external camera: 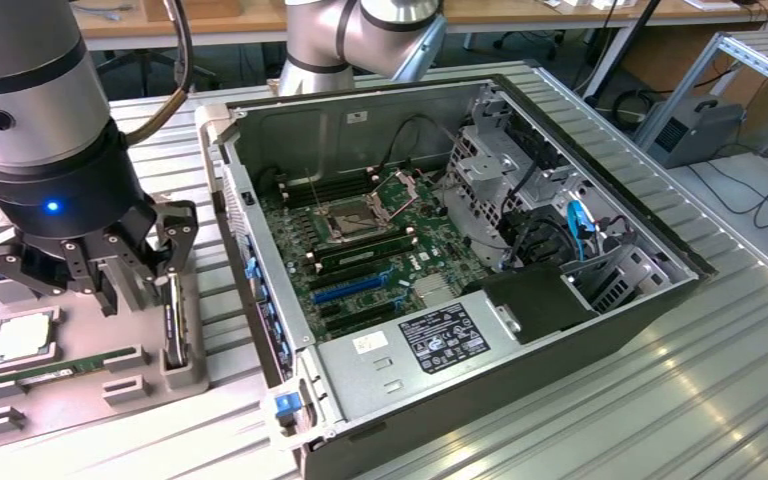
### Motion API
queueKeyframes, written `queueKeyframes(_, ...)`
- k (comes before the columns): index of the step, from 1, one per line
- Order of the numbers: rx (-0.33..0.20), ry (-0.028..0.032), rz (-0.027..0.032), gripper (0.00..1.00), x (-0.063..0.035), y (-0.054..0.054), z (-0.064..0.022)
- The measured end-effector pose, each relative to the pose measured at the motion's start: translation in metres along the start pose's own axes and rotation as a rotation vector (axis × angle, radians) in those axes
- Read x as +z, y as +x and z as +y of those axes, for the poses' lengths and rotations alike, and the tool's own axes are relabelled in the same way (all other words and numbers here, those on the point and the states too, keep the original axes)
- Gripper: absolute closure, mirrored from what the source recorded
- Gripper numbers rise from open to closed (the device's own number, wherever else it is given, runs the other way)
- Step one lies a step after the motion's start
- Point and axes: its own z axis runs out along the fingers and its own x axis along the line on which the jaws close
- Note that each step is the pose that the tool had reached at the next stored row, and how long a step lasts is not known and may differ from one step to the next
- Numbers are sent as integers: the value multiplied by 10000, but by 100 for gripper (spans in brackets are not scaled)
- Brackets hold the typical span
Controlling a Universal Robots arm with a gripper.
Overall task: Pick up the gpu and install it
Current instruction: 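Pick up the gpu and move the gpu toward the slot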
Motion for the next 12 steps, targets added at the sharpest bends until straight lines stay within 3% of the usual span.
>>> queueKeyframes(12,0,0,0,58,29,1,0)
